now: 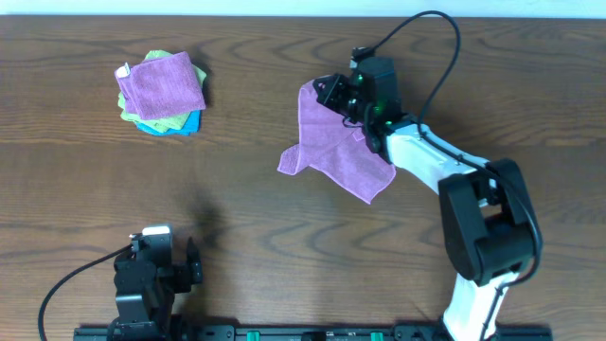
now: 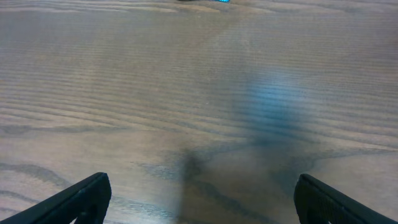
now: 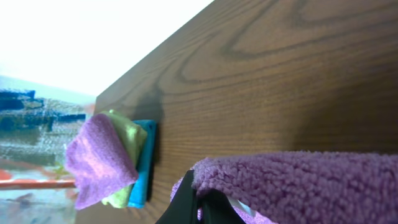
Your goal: Fold the cloth
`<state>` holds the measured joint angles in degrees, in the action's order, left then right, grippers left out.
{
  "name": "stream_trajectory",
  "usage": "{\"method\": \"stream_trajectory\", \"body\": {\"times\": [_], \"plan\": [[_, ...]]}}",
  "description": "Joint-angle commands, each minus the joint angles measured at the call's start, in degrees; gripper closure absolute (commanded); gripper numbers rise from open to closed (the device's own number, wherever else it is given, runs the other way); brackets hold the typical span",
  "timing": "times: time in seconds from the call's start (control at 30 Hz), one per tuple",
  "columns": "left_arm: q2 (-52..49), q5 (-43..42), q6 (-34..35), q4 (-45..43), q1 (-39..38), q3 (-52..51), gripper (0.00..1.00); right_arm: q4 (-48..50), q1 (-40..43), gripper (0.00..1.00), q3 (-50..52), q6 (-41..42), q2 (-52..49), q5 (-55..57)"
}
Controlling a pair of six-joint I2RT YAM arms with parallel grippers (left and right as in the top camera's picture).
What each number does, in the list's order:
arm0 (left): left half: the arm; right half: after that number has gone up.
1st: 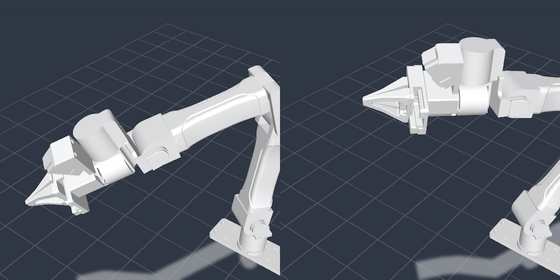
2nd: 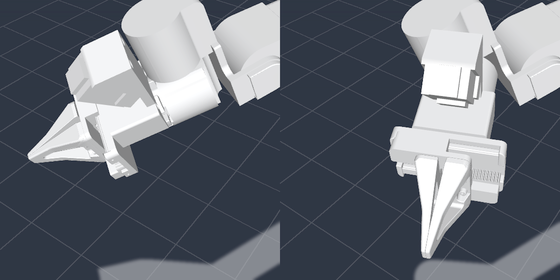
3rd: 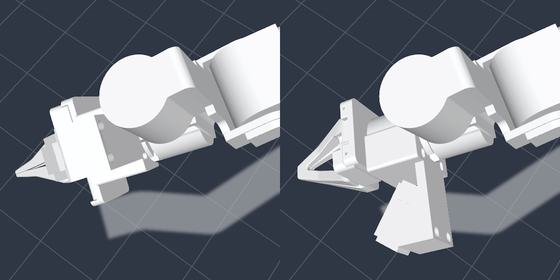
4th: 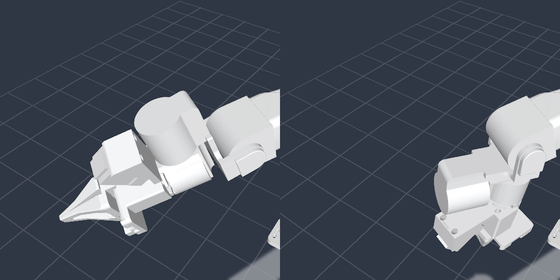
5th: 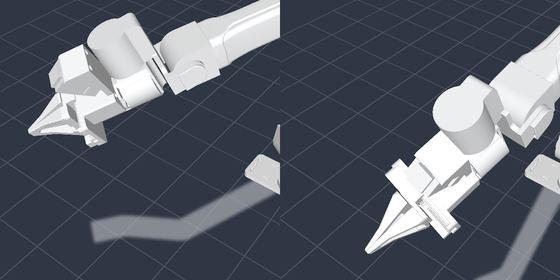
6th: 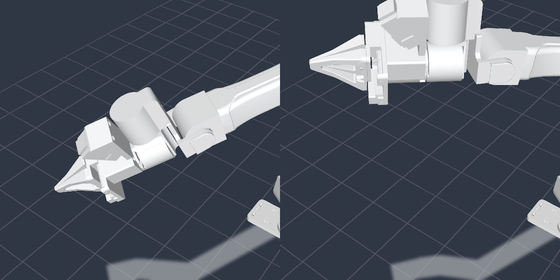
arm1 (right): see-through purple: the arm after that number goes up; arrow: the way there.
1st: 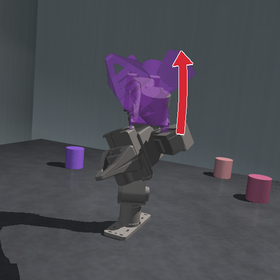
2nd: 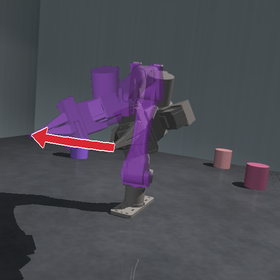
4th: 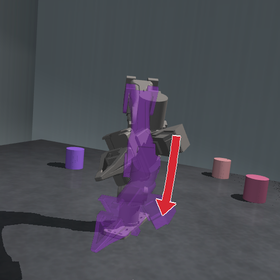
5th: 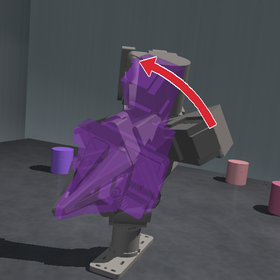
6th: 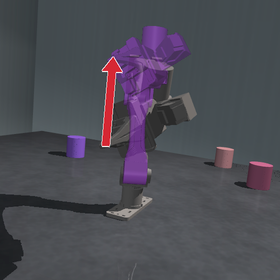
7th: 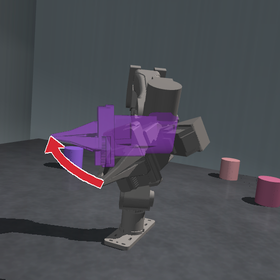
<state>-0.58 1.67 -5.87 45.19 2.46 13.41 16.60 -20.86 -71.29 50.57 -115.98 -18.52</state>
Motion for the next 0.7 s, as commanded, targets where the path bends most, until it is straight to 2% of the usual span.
{"method": "stream_trajectory", "body": {"times": [0.0,0.07,0.17,0.2,0.23,0.27,0.47,0.67], "plan": [[0.4,0.0,-0.4,0.1,-0.3,-0.2,0.05,0.4,-0.7,0.99,-2.7,-2.6,-5.0,3.0],[0.4,0.0,-0.3,0.1,-0.3,-0.2,0.05,0.6,-0.7,0.94,-4.3,-2.7,-7.1,3.2],[0.4,0.0,-0.4,0.1,-0.3,-0.2,0.05,1.4,-0.7,0.55,-5.8,-6.3,-7.8,3.3],[0.4,0.0,-0.4,0.1,-0.3,-0.2,0.05,1.7,-0.7,0.46,-6.2,-7.9,-7.4,2.9],[0.4,0.0,-0.4,0.1,-0.3,-0.2,0.05,1.7,-0.7,0.44,-6.5,-8.9,-7.2,2.6],[0.4,0.0,-0.4,0.1,-0.3,-0.2,0.05,1.6,-0.5,0.37,-7.2,-11.4,-6.4,0.8],[0.4,0.0,-0.4,0.1,-0.3,-0.2,0.05,-4.8,-0.5,0.34,-8.3,-19.8,-1.3,-1.0],[0.4,0.0,-0.4,0.1,-0.3,-0.2,0.05,-23.8,-0.2,0.34,-8.3,-26.8,5.9,7.0]]}}
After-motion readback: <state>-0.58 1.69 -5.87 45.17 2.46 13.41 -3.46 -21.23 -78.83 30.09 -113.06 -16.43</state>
